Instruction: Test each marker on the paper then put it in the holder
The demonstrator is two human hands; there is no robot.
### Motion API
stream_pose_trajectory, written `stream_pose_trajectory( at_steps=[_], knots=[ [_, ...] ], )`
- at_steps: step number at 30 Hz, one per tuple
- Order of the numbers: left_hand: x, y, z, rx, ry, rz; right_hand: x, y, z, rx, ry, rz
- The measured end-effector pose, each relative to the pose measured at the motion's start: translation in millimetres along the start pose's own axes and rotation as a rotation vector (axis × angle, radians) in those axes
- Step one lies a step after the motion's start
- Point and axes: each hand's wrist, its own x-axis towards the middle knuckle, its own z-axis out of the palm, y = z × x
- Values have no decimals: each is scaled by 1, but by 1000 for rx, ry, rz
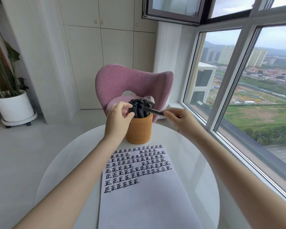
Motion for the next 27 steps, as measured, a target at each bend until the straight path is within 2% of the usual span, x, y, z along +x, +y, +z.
stream_pose_trajectory(
  at_steps=[3,8,15,21,27],
  knots=[
    [2,3,10,38,-15,46,8,1,-7,10,5,-59],
    [1,0,23,146,-5,109,18,-9,-6,-119,38,-142],
    [7,-4,29,141,45,133,32,-16,-12,-272,59,-200],
    [11,-8,30,190,81,187,42,-23,-5,-410,-13,-224],
    [10,-10,33,180,52,194,67,-28,4,-336,51,-210]
  ],
)
